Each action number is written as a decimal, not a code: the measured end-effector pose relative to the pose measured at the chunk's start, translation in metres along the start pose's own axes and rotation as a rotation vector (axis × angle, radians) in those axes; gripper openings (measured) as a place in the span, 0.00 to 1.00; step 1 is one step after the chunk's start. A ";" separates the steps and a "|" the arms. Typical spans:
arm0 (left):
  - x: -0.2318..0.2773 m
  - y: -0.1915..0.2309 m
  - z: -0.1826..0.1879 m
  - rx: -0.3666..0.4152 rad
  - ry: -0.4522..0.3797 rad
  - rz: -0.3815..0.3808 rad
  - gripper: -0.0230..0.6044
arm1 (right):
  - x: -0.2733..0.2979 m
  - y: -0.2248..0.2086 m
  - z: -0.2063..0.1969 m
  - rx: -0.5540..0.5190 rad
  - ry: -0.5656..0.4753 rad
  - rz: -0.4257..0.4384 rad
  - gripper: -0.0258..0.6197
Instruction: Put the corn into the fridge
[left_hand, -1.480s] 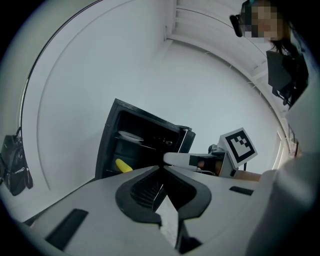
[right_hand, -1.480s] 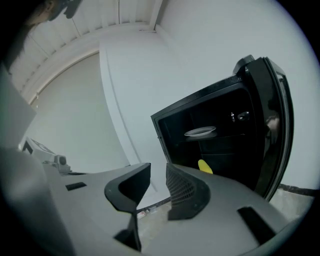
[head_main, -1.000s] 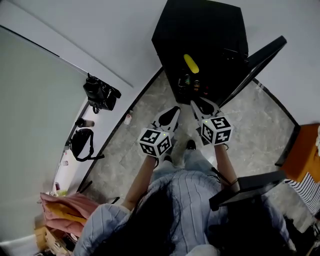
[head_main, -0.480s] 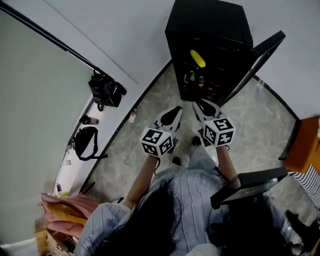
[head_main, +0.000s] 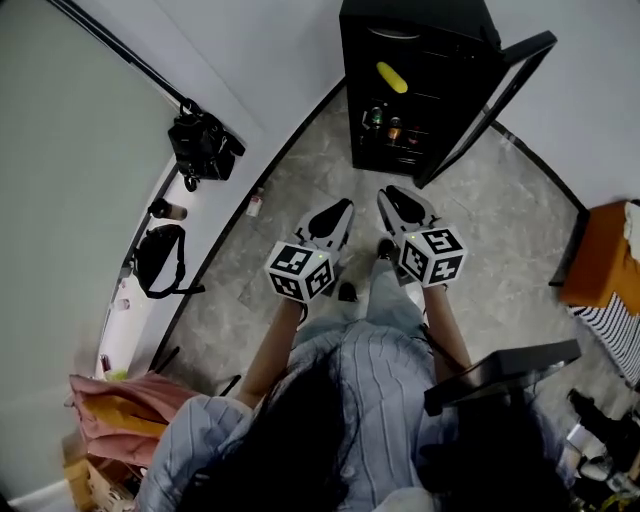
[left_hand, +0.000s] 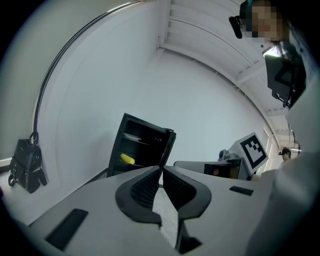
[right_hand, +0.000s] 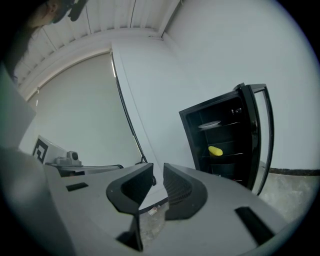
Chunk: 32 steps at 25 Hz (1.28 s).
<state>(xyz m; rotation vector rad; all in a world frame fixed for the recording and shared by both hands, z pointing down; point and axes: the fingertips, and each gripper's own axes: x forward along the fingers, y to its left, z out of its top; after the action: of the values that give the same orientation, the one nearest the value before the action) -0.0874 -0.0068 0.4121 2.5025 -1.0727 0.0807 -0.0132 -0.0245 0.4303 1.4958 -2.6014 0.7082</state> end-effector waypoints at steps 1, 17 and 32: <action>-0.007 -0.002 -0.004 -0.002 0.001 -0.007 0.09 | -0.007 0.005 -0.005 0.005 -0.007 -0.012 0.15; -0.051 -0.048 -0.026 0.008 -0.016 -0.134 0.09 | -0.085 0.056 -0.027 0.063 -0.111 -0.079 0.09; -0.060 -0.058 -0.039 0.052 0.007 -0.177 0.09 | -0.088 0.072 -0.042 0.047 -0.087 -0.088 0.08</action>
<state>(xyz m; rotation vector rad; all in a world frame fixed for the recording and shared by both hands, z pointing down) -0.0841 0.0856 0.4150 2.6298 -0.8522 0.0667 -0.0342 0.0945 0.4180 1.6799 -2.5783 0.7148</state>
